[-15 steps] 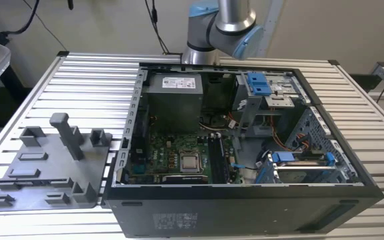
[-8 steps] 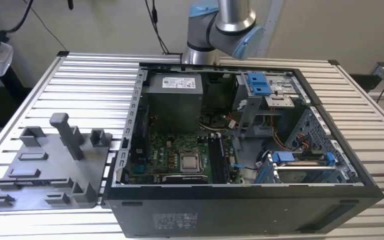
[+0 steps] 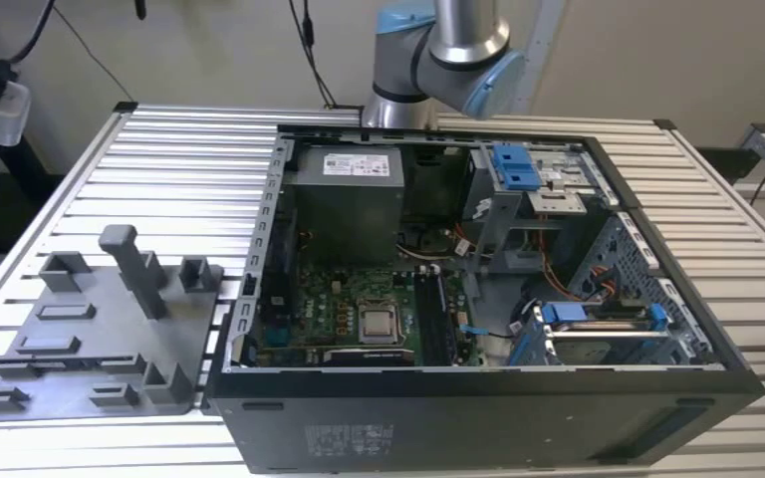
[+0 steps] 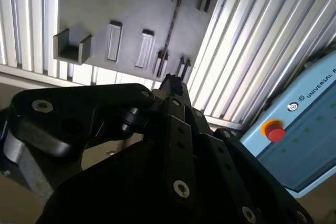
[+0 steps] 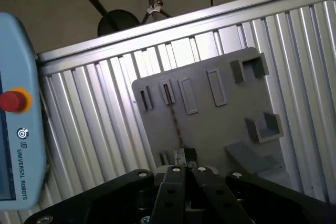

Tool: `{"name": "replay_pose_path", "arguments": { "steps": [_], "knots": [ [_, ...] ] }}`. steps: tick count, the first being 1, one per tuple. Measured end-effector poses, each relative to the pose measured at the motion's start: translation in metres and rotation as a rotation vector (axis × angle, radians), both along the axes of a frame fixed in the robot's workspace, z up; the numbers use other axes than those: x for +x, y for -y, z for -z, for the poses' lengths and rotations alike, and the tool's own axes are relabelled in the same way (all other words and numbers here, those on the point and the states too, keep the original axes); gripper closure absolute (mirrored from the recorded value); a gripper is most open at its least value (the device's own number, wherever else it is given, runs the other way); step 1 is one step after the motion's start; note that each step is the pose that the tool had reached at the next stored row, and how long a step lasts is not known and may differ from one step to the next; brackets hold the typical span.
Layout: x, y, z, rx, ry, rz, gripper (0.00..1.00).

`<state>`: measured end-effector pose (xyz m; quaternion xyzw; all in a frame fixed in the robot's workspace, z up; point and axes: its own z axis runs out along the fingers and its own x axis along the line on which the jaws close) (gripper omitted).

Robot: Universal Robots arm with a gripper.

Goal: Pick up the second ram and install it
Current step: 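Pick up the second ram and move it above second insertion slot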

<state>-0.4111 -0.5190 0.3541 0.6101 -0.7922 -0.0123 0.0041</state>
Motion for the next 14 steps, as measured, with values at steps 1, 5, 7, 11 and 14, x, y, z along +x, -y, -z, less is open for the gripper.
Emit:
{"name": "replay_pose_path", "arguments": {
  "steps": [1, 5, 7, 11, 14],
  "knots": [
    [0.0000, -0.0002, 0.0004, -0.0021, 0.0014, -0.012, 0.89],
    [0.0000, -0.0008, 0.0011, -0.0098, 0.0025, -0.072, 0.89],
    [-0.0001, -0.0009, 0.0012, -0.0113, 0.0024, -0.108, 0.89],
    [-0.0001, -0.0009, 0.0013, -0.0116, 0.0029, -0.180, 0.89],
    [-0.0001, -0.0009, 0.0013, -0.0116, 0.0031, -0.234, 0.89]
  ]
}}
